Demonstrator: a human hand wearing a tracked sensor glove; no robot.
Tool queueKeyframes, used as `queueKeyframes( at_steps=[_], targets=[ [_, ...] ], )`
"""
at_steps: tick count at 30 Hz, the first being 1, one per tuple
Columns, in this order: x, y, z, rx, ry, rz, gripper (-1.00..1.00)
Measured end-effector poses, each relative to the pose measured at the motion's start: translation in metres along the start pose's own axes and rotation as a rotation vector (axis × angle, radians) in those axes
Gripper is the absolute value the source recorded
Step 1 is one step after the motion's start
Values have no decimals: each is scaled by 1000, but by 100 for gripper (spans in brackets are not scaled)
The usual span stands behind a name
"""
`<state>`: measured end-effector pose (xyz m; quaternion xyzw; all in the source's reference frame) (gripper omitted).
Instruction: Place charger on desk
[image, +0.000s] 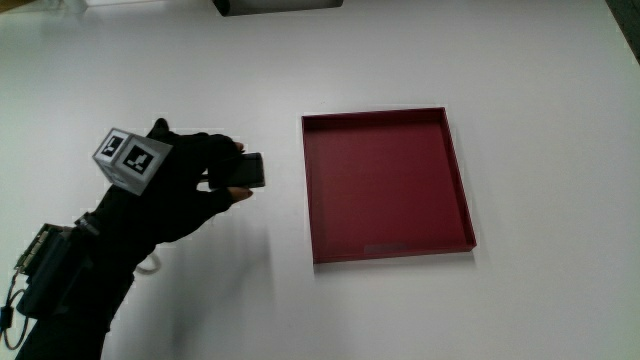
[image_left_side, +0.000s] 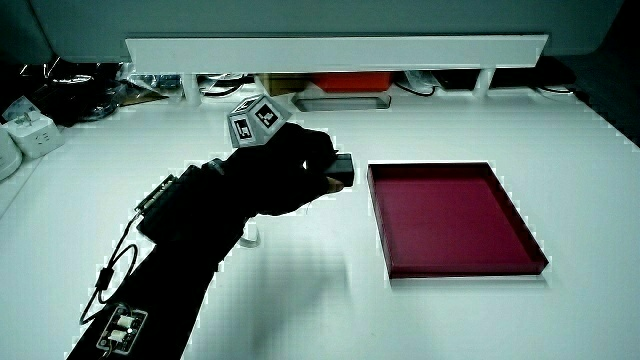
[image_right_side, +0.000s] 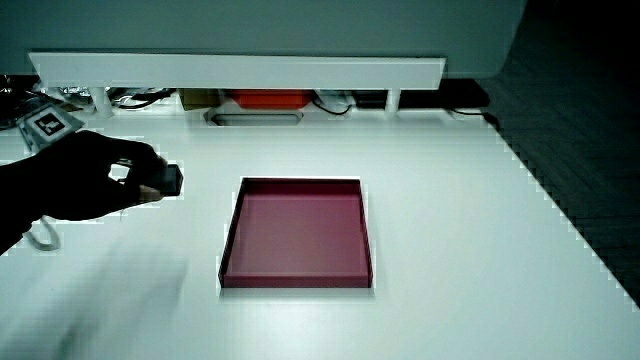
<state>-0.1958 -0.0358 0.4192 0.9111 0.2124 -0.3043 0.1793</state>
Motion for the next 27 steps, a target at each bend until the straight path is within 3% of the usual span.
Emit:
queueKeyframes(
  at_steps=[1,2,3,4,5,6,9,10,11,13,14,15,17,18,23,24,27],
  targets=[
    [-8,-2,-2,23,-13,-23,0],
    [-6,-4,2,16,56,-1,0],
    [-12,-6,2,19,38,8,0],
    [-16,-9,2,-8,-6,94,0],
    [-17,-12,2,-17,12,110,0],
    [-20,-15,2,-36,5,162,0],
    [-33,-19,-7,-49,-11,191,0],
    [-33,-21,-7,-51,23,204,0],
    [-39,-22,-11,-45,-1,191,0],
    [-42,-26,-14,-66,9,251,0],
    [-43,-29,-15,-69,41,256,0],
    [-49,-31,-20,-67,2,263,0],
    [-54,-34,-25,-74,37,274,0],
    [-60,-35,-30,-77,14,279,0],
    [-71,-43,-40,-73,23,295,0],
    [-70,-44,-41,-82,30,320,0],
    [-74,-47,-47,-73,29,313,0]
  ],
)
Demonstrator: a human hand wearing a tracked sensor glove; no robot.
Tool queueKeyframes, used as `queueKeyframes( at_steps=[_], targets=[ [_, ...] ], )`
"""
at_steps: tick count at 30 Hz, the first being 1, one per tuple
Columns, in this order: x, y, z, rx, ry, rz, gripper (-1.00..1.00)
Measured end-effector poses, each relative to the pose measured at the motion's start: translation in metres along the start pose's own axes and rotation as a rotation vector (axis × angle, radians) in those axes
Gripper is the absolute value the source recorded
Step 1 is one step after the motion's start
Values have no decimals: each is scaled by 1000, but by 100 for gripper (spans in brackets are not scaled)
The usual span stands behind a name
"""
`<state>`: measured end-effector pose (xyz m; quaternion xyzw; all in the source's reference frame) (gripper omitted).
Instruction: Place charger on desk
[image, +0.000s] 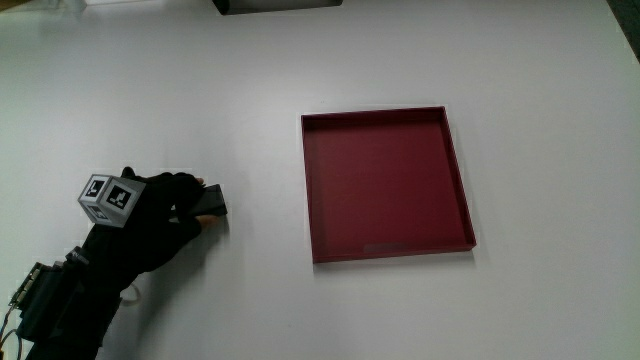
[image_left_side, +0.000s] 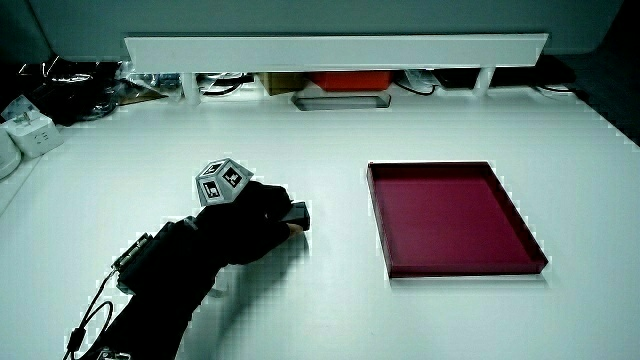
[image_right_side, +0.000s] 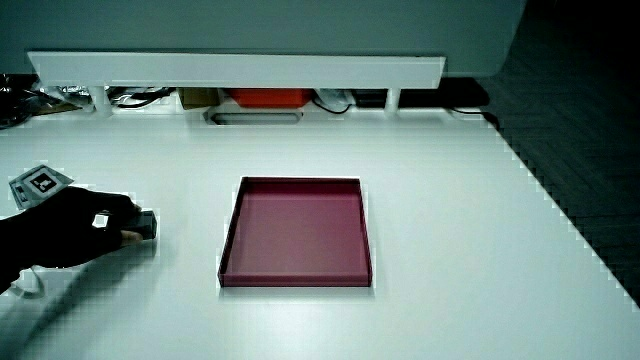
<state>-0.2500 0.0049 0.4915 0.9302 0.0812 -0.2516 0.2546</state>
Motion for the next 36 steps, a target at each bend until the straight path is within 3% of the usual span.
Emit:
queueKeyframes(
  at_steps=[1,2,5,7,9,12,13,16,18,22,23,24,26,27,28,29,30,31,32,33,34,35,36],
  targets=[
    [-2,0,-2,7,4,-20,0],
    [-5,0,-5,0,-26,7,0],
    [-7,-1,-8,-7,4,11,0],
    [-11,-2,-12,-14,-23,29,0],
    [-13,-2,-14,-2,11,15,0],
    [-19,-4,-18,-1,-39,33,0],
    [-20,-3,-18,10,-32,11,0],
    [-18,-4,-17,8,-2,26,0],
    [-22,-4,-19,4,-46,26,0],
    [-21,-5,-19,6,-29,26,0],
    [-64,4,-45,-17,-33,72,0],
    [-22,-5,-21,-8,-39,41,-8],
    [-25,-7,-21,3,-41,27,-23],
    [-27,-8,-20,16,-78,30,-31],
    [-27,-10,-15,21,-46,12,-38],
    [-31,-10,-12,24,-51,-10,-46],
    [-24,-12,-3,17,-52,28,-54],
    [-25,-11,1,37,-47,-32,-62],
    [-20,-13,10,58,0,-47,-69],
    [-21,-12,15,50,-20,-50,-77],
    [-16,-13,23,54,13,-52,-85],
    [-13,-13,29,13,-38,-20,-92],
    [-10,-11,35,-3,-34,-3,-100]
  ],
)
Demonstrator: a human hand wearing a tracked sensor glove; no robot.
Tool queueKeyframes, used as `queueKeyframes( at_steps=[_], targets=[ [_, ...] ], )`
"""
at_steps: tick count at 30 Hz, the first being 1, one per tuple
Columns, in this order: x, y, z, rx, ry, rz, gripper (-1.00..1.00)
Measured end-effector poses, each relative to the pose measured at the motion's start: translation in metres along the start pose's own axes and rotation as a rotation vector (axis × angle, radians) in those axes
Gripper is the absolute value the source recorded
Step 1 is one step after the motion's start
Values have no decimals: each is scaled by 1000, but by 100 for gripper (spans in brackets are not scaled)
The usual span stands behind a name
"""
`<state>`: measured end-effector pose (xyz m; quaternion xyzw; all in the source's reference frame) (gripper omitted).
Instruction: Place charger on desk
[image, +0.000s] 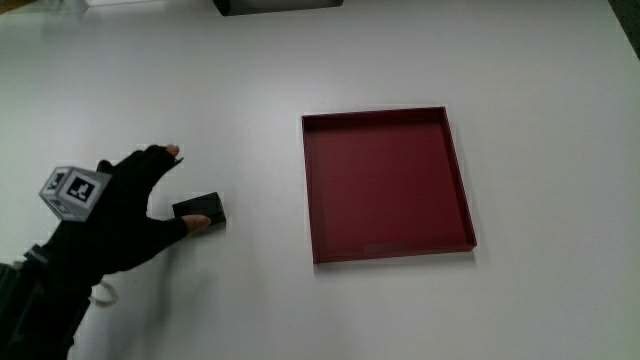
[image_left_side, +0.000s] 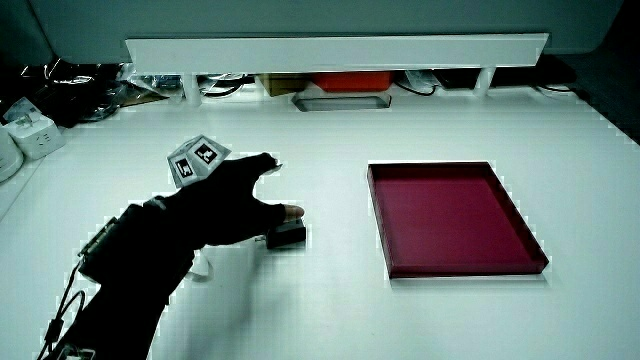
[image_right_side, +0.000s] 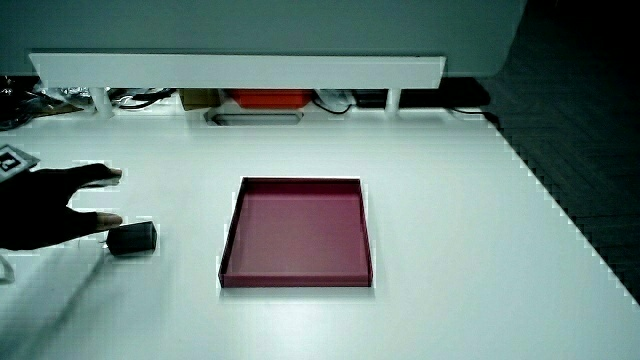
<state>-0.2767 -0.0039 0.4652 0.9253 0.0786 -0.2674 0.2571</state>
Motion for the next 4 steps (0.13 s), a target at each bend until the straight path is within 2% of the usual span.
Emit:
queueKeyframes(
  at_steps=[1,4],
  targets=[
    [4,1,6,-16,5,18,-100],
    [1,15,23,6,43,-41,-100]
  ],
)
